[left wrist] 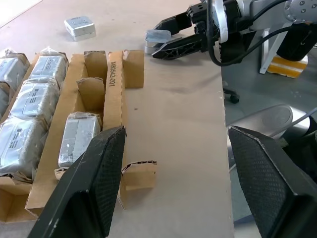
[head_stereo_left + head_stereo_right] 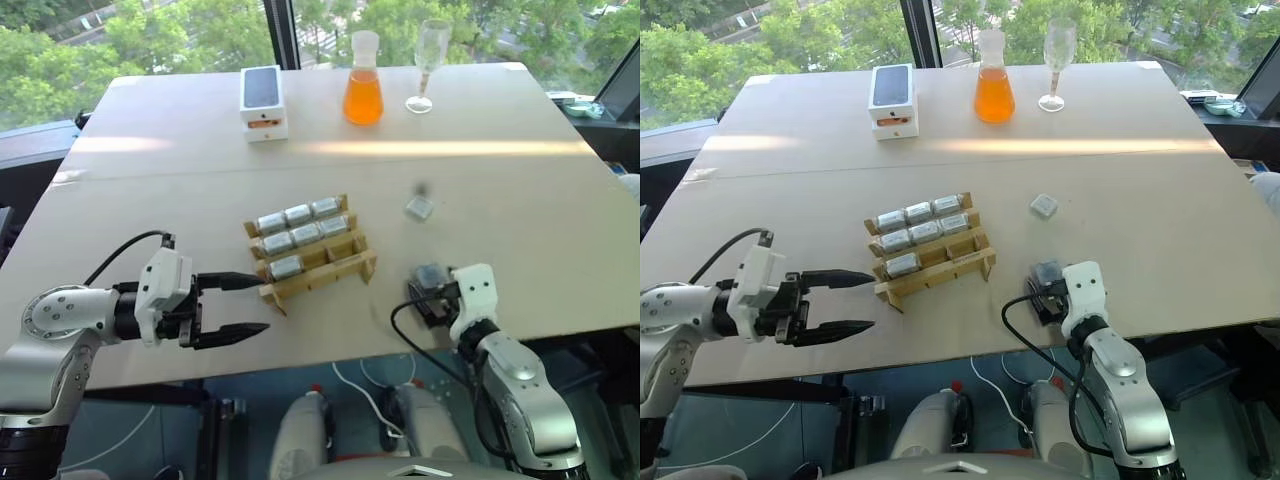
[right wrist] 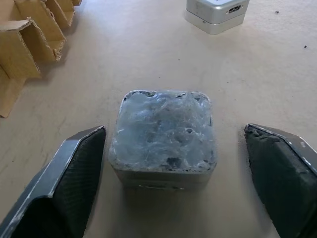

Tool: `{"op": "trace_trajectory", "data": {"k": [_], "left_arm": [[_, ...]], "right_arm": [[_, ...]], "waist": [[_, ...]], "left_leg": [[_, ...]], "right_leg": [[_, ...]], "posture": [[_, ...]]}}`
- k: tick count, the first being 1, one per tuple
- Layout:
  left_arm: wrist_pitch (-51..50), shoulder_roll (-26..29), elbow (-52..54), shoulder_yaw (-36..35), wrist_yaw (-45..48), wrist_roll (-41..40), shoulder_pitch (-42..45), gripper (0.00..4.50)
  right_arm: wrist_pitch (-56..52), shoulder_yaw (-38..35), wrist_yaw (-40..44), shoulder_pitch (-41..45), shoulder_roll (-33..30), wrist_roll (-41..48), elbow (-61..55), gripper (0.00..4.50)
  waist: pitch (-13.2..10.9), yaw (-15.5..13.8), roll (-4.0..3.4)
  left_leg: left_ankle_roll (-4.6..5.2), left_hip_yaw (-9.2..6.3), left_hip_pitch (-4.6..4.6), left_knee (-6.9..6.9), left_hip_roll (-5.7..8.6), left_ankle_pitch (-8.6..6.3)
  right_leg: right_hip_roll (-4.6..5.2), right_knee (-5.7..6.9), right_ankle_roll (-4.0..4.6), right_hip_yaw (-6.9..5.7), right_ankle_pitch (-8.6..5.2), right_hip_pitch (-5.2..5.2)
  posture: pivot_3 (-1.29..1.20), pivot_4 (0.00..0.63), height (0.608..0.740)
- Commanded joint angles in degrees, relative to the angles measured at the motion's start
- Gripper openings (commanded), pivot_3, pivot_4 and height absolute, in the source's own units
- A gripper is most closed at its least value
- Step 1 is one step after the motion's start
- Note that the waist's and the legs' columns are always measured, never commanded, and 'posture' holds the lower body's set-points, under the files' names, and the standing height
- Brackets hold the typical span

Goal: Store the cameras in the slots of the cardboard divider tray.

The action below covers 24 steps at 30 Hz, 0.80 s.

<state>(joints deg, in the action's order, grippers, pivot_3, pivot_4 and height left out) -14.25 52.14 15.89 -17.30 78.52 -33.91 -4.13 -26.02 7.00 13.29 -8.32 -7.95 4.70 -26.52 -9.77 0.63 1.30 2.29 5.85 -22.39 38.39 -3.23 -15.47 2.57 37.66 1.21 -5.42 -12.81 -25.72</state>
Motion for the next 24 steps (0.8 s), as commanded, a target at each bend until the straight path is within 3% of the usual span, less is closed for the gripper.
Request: {"op": "trace_trajectory", "data": {"k": [1,4,9,14,18,24], "left_arm": [[1.08,0.24,-0.52,-0.02,0.36,0.12,0.40,3.40],[1.18,0.47,-0.45,0.27,0.38,0.48,0.60,3.40],[0.38,0.07,-0.31,0.85,-0.15,-0.24,2.03,3.40],[-4.46,-2.32,-1.55,3.07,-4.08,-3.01,8.71,3.40],[-12.11,-4.68,-4.28,7.39,-9.27,-3.12,17.61,3.40],[-21.14,-7.96,-11.42,15.27,-16.13,1.18,32.47,3.40]], "right_arm": [[1.15,0.46,0.15,0.31,-0.27,0.17,-1.67,3.16],[0.40,0.62,0.27,0.06,0.03,0.90,-2.03,1.96],[0.73,0.26,0.44,0.66,-0.51,0.83,-1.76,1.96],[4.98,0.70,7.55,7.95,-7.17,0.08,1.17,1.96],[19.03,7.43,16.55,17.83,-16.55,-7.06,6.38,1.96],[42.29,15.11,22.35,34.88,-22.47,-17.48,19.72,1.96]], "waist": [[0.00,0.00,0.00],[0.00,0.00,0.01],[0.01,0.00,0.01],[-0.01,-0.02,0.01],[-0.02,-0.02,0.05],[-0.05,0.03,0.22]], "left_leg": [[0.00,0.00,0.00,0.00,0.00,0.00],[0.00,0.00,0.00,0.00,0.00,0.00],[0.00,0.00,0.00,0.00,0.00,0.00],[0.01,0.01,0.00,0.04,0.01,0.01],[0.04,0.01,0.05,0.16,0.08,0.01],[-0.01,0.00,0.02,0.18,0.07,0.04]], "right_leg": [[0.00,0.00,0.00,0.00,0.00,0.00],[0.00,0.01,0.00,0.00,0.00,0.00],[0.00,0.01,0.00,0.00,0.00,0.00],[-0.01,0.02,-0.01,0.01,0.01,0.01],[-0.28,0.12,-0.03,0.03,0.02,0.08],[-0.49,0.16,-0.02,0.06,0.02,0.04]], "posture": [[0.00,0.150,0.740],[0.00,0.150,0.740],[0.00,0.150,0.740],[0.00,0.150,0.740],[0.00,0.150,0.740],[0.00,0.150,0.740]]}}
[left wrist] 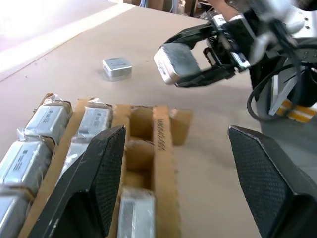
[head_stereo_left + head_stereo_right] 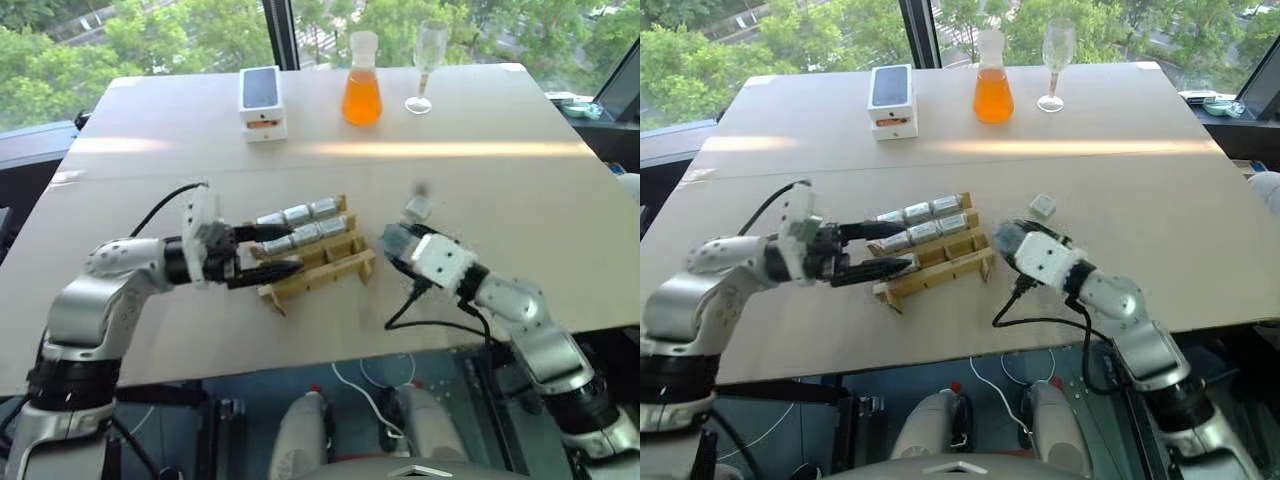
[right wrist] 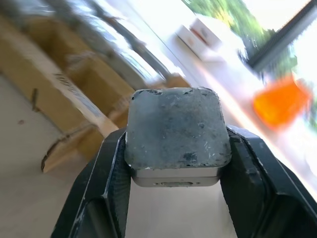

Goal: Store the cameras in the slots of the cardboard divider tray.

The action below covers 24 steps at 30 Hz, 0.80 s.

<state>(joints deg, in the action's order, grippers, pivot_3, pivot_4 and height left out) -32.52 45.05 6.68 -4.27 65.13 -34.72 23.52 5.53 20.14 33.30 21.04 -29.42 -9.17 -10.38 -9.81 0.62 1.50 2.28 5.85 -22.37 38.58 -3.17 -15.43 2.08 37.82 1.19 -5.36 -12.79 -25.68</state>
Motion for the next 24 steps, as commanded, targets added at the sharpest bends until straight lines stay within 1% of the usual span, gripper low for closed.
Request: {"op": "trace_trajectory", "data": {"k": [1,2,4,5,8,12,14,17,24], "left_arm": [[-3.14,-1.80,-3.79,3.47,-2.84,2.70,7.67,3.40],[-3.28,-2.44,-4.91,4.31,-2.84,3.22,9.64,3.40],[-7.04,-5.02,-8.12,5.75,-3.72,2.71,15.21,3.40],[-8.06,-5.73,-8.87,6.15,-3.80,2.71,16.51,3.40],[-9.21,-4.90,-9.95,9.67,0.80,3.91,18.77,3.40],[-7.85,-2.68,-12.16,15.04,7.11,7.67,21.62,3.40],[-6.17,-1.93,-13.71,17.19,9.79,9.76,22.69,3.40],[-3.61,-2.27,-16.56,19.08,12.28,12.41,24.08,3.40],[-2.47,-3.44,-18.70,19.14,15.59,13.84,25.44,3.40]], "right_arm": [[13.84,3.12,3.01,8.97,-1.21,-5.26,6.26,1.96],[16.21,3.88,3.44,11.38,-1.28,-6.40,8.33,1.96],[21.47,6.63,3.91,17.92,-0.91,-11.18,13.31,1.96],[23.07,7.34,3.94,19.51,-0.71,-12.38,14.94,1.96],[29.39,9.96,4.01,24.01,-0.74,-16.35,19.96,1.96],[35.01,11.44,3.96,28.52,-0.07,-18.72,25.90,1.96],[36.92,11.65,3.50,30.11,0.52,-19.43,27.99,1.96],[39.13,11.85,3.20,31.21,1.12,-20.03,29.84,1.96],[41.22,11.53,3.63,31.51,1.53,-20.08,30.98,1.96]], "waist": [[-0.01,0.06,0.03],[-0.01,0.07,0.03],[-0.02,0.04,0.05],[-0.03,0.04,0.06],[-0.02,0.14,0.06],[-0.04,0.07,0.06],[-0.05,0.06,0.05],[-0.04,0.04,0.06],[-0.04,0.03,0.05]], "left_leg": [[-0.07,0.00,-0.01,0.02,-0.01,0.04],[-0.22,0.03,0.00,0.06,-0.01,0.13],[-0.24,0.05,-0.06,0.14,-0.04,0.14],[-0.24,0.05,-0.12,0.24,-0.04,0.14],[-0.24,0.08,-0.21,0.34,-0.06,0.13],[-0.25,0.10,-0.28,0.38,-0.03,0.13],[-0.24,0.09,-0.29,0.47,-0.03,0.13],[-0.24,0.08,-0.29,0.56,-0.03,0.13],[-0.24,0.08,-0.30,0.61,-0.05,0.13]], "right_leg": [[0.00,0.00,0.00,0.00,0.00,0.00],[0.00,0.01,0.02,0.04,0.01,0.01],[0.01,0.01,0.09,0.04,0.05,0.00],[0.01,0.03,0.13,0.04,0.08,-0.02],[0.06,0.02,0.23,0.05,0.14,-0.05],[0.13,0.02,0.24,0.02,0.14,-0.07],[0.14,0.08,0.24,0.02,0.14,-0.07],[0.14,0.16,0.24,0.01,0.14,-0.07],[0.16,0.18,0.25,0.02,0.14,-0.06]], "posture": [[0.00,0.150,0.740],[0.00,0.150,0.740],[0.00,0.150,0.740],[0.00,0.150,0.740],[0.00,0.150,0.740],[0.00,0.150,0.740],[0.00,0.150,0.740],[0.00,0.150,0.740],[0.00,0.150,0.740]]}}
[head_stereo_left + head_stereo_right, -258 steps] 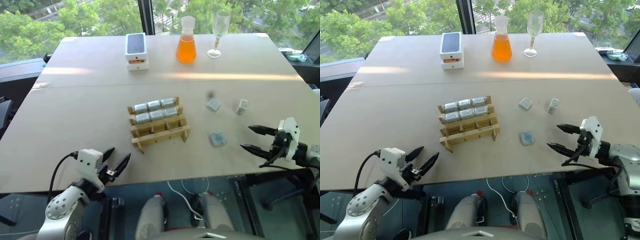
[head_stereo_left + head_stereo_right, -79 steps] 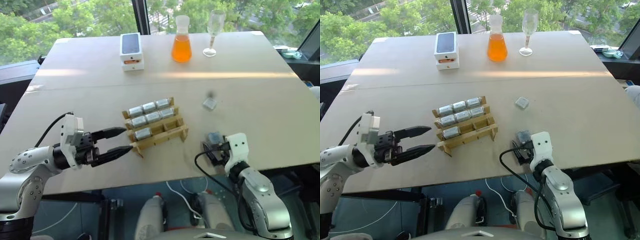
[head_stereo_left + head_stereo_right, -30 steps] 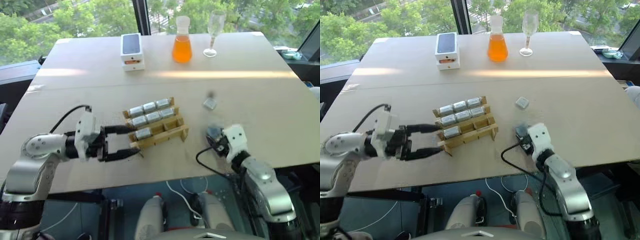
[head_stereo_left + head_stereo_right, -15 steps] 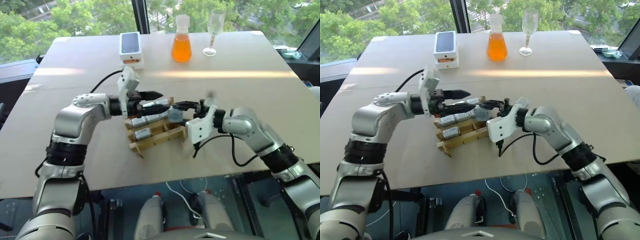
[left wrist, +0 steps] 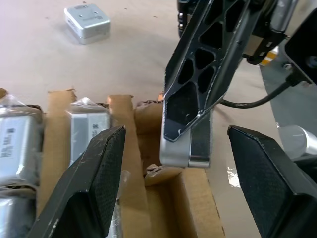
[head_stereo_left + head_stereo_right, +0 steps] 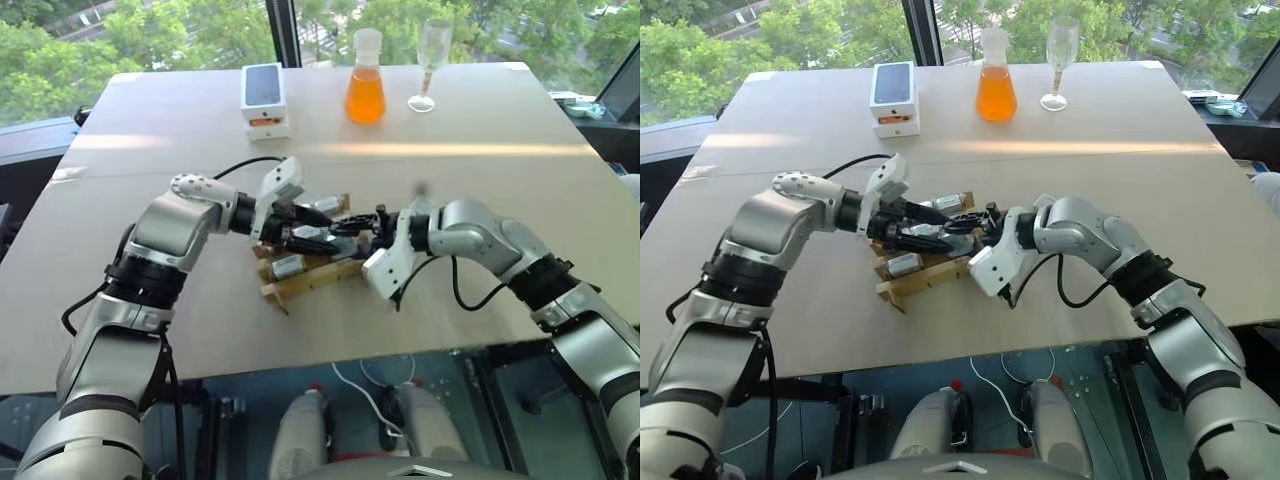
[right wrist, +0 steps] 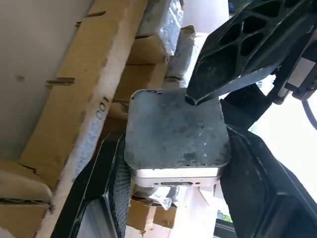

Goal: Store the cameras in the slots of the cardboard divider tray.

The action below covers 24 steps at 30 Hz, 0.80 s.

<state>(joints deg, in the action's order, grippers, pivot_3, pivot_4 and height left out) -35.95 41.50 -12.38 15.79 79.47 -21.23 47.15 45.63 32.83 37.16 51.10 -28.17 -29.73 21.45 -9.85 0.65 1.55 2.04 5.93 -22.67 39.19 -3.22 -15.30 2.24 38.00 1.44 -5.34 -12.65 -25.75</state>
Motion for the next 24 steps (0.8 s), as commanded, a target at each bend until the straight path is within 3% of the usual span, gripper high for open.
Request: {"op": "trace_trajectory", "data": {"k": [1,3,6,10,16,18,22,24], "left_arm": [[0.75,-0.14,0.29,-1.16,1.38,0.18,1.76,3.40],[0.31,-0.67,0.25,-1.47,1.46,0.08,1.72,3.40],[0.83,-1.50,0.03,-1.54,1.61,0.35,1.31,2.61],[1.38,-2.30,-0.35,-1.44,1.80,0.85,0.97,0.76],[1.04,-2.33,-0.13,-1.34,2.76,0.78,0.82,0.79],[1.50,-2.36,-0.42,-1.28,2.62,1.19,0.87,0.79],[2.00,-2.54,-0.83,-2.01,2.07,1.46,0.84,0.79],[3.77,-1.82,-1.01,-2.11,2.30,2.36,0.98,0.79]], "right_arm": [[1.03,-1.26,-0.17,1.49,0.36,0.51,-0.95,1.96],[0.76,-1.46,-0.05,1.49,0.47,0.74,-1.12,1.96],[0.40,-1.52,0.20,1.36,0.74,1.00,-1.42,1.96],[-0.63,-1.66,1.06,0.89,1.01,1.78,-2.04,1.96],[-4.18,-3.12,2.26,0.73,1.87,3.97,-2.81,1.96],[-5.46,-3.68,2.72,0.49,2.08,4.89,-3.47,2.96],[-9.62,-5.01,3.87,-1.02,2.48,8.30,-4.94,4.48],[-13.79,-7.40,5.57,-3.31,2.09,13.30,-6.91,4.48]], "waist": [[0.00,0.00,0.00],[0.00,0.00,0.00],[0.00,0.04,0.00],[0.00,0.04,0.00],[0.00,0.05,0.00],[0.00,0.05,0.00],[0.00,0.00,0.00],[0.00,-0.05,0.00]], "left_leg": [[0.00,0.00,0.00,0.00,0.00,0.00],[0.00,0.00,0.00,0.01,0.00,0.00],[0.00,-0.01,0.01,0.01,0.00,0.00],[0.00,-0.01,0.01,0.01,0.00,0.00],[0.00,-0.01,0.01,0.02,-0.01,0.00],[0.00,-0.01,0.01,0.02,-0.01,0.00],[0.00,-0.02,0.01,0.04,-0.01,0.00],[0.00,-0.02,0.01,0.04,-0.02,0.00]], "right_leg": [[0.00,0.00,0.00,0.00,0.00,0.00],[0.00,0.01,0.00,0.00,0.00,0.00],[0.00,0.03,0.00,0.00,0.00,0.00],[0.00,0.03,0.00,0.00,0.00,0.00],[0.00,0.05,0.00,0.00,0.00,0.00],[0.00,0.05,0.00,0.00,0.00,0.00],[0.00,0.07,0.01,-0.01,0.01,0.00],[0.01,0.07,0.01,-0.01,0.01,0.00]], "posture": [[0.00,0.150,0.740],[0.00,0.150,0.740],[0.00,0.150,0.740],[0.00,0.150,0.740],[0.00,0.150,0.740],[0.00,0.150,0.740],[0.00,0.150,0.740],[0.00,0.150,0.740]]}}
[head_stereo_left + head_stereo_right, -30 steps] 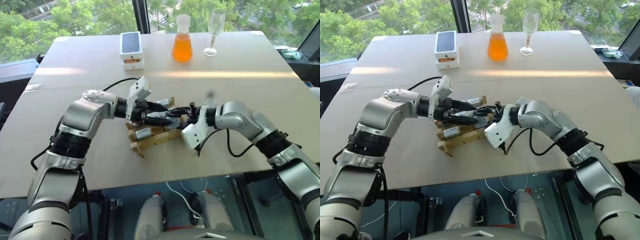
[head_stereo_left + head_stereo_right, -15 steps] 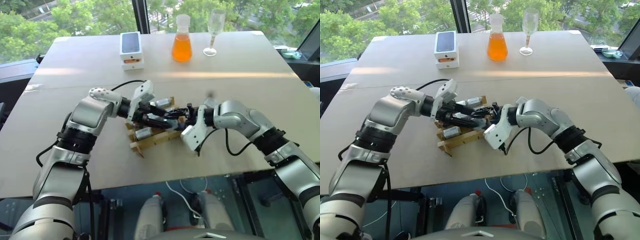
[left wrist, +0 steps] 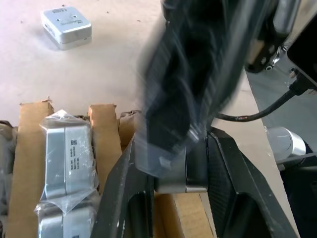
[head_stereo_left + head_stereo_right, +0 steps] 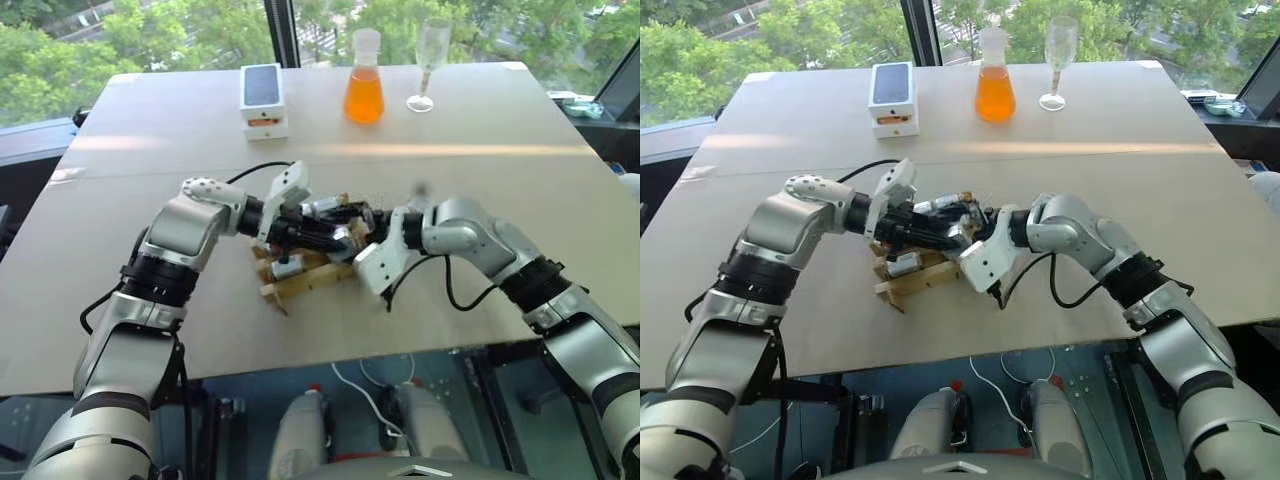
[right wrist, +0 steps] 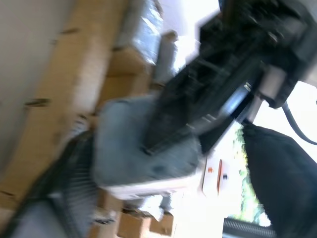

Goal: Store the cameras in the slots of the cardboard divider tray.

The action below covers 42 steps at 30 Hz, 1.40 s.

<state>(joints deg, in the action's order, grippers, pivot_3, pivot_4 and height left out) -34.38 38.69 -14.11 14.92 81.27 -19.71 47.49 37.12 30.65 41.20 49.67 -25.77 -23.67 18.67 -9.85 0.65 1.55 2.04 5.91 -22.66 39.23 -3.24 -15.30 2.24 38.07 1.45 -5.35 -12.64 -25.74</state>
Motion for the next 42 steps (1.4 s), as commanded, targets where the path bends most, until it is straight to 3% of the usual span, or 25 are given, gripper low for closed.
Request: {"op": "trace_trajectory", "data": {"k": [1,10,18,23,29,42], "left_arm": [[2.49,1.20,0.64,-1.34,0.48,1.03,0.73,0.79],[-1.43,7.05,5.07,-1.91,1.84,1.50,2.80,0.79],[-9.23,7.76,11.86,1.37,-2.31,3.60,0.96,0.79],[-14.01,6.93,14.95,2.09,-5.70,2.88,-1.25,0.79],[-15.69,7.48,17.22,2.64,-8.80,3.31,-2.53,0.79],[-16.24,8.42,19.08,3.77,-12.65,4.38,-4.24,0.79]], "right_arm": [[-6.49,-5.95,2.09,-2.53,-0.50,8.72,-4.86,4.48],[-29.49,-19.50,15.05,-20.40,-6.59,42.46,-20.26,4.48],[-40.42,-27.28,27.47,-36.81,-9.40,60.35,-23.45,4.48],[-39.62,-28.99,32.96,-40.24,-9.15,61.20,-19.96,4.48],[-33.50,-32.45,40.24,-38.21,-4.95,62.81,-15.95,4.48],[-30.36,-33.04,43.78,-36.08,-3.60,60.19,-11.77,4.48]], "waist": [[0.00,-0.14,0.00],[0.00,-0.37,0.00],[0.00,-0.83,0.00],[0.00,-0.77,0.01],[0.01,-1.15,-0.01],[0.05,-1.39,-0.04]], "left_leg": [[0.00,0.00,0.00,0.00,0.00,0.00],[0.02,-0.12,-0.04,0.00,0.03,-0.02],[0.05,-0.13,0.01,0.02,0.04,-0.03],[0.15,-0.11,0.06,0.03,0.01,-0.09],[0.22,-0.12,0.16,0.03,0.01,-0.12],[0.27,-0.04,0.75,0.00,0.00,-0.16]], "right_leg": [[0.01,-0.01,0.00,0.00,0.00,0.00],[0.03,-0.07,0.00,-0.09,0.00,0.07],[0.00,-0.05,-0.04,-0.06,-0.02,0.09],[-0.10,-0.03,-0.19,-0.01,-0.11,0.09],[-0.13,0.01,-0.22,0.01,-0.12,0.15],[-0.11,0.02,-0.23,0.08,-0.14,0.67]], "posture": [[0.00,0.150,0.740],[0.00,0.150,0.740],[0.00,0.150,0.740],[0.00,0.150,0.740],[0.00,0.150,0.740],[0.00,0.150,0.740]]}}
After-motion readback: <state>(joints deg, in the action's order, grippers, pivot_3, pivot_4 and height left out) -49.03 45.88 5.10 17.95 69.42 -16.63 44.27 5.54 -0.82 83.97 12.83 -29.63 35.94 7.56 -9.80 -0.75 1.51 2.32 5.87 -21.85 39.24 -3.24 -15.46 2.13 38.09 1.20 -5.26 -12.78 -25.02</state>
